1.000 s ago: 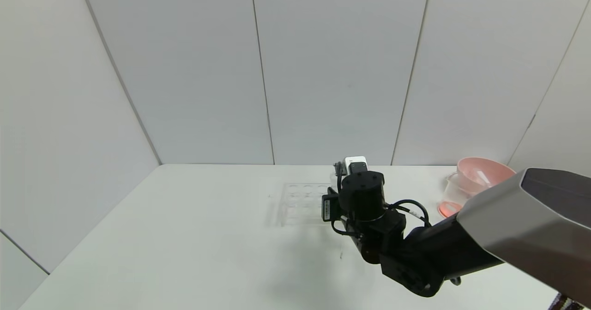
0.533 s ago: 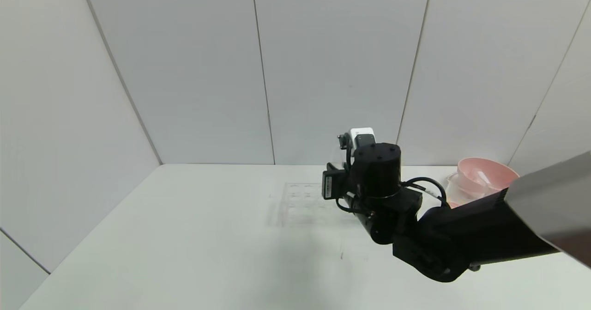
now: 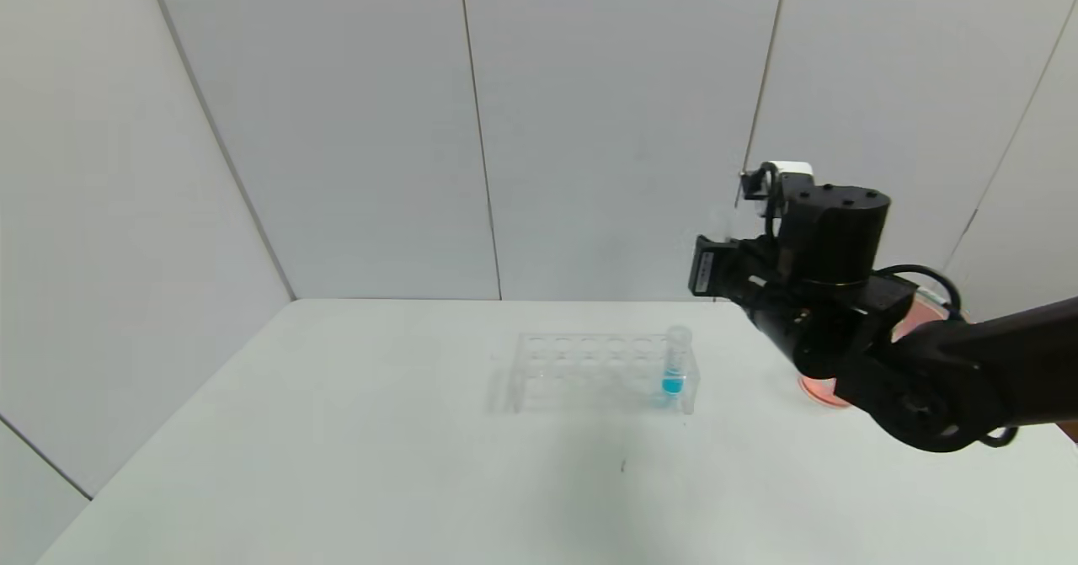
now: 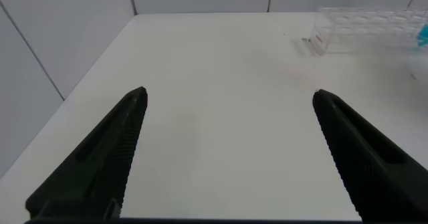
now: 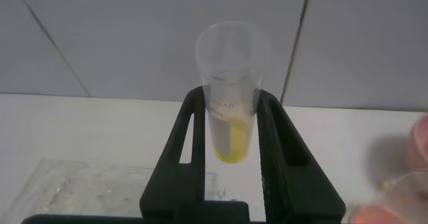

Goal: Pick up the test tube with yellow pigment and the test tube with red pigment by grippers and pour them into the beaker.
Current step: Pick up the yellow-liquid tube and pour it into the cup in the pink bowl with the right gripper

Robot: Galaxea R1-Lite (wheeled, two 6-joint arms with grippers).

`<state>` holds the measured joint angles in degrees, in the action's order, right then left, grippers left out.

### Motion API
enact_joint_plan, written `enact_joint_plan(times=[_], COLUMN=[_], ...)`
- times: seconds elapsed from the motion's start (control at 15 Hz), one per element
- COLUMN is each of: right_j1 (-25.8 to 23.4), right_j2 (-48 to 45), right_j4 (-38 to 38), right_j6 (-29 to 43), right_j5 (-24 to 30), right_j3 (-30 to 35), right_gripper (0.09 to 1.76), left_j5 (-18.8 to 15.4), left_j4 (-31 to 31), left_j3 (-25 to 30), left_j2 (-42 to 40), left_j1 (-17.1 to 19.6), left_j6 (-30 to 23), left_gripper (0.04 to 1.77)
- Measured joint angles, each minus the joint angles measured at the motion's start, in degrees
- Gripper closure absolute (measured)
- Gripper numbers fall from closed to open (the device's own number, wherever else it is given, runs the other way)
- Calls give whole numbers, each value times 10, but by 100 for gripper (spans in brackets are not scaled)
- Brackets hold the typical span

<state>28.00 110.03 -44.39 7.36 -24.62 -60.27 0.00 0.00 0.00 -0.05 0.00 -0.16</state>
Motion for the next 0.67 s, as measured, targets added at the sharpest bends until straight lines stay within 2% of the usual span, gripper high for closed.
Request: enact_joint_plan(times=[0.33, 0.67], right_j1=[-203, -420], right_j2=[-82, -108], right_j4=[-20, -61], right_j6=[-46, -101], right_j5=[224, 488], right_j3=[105, 126], right_gripper=[131, 131], left_j5=[0, 0], left_j4=[0, 0], left_j3=[0, 0], left_j2=[0, 0], left_j1=[0, 0], left_j6=[0, 0], left_gripper=[5, 5])
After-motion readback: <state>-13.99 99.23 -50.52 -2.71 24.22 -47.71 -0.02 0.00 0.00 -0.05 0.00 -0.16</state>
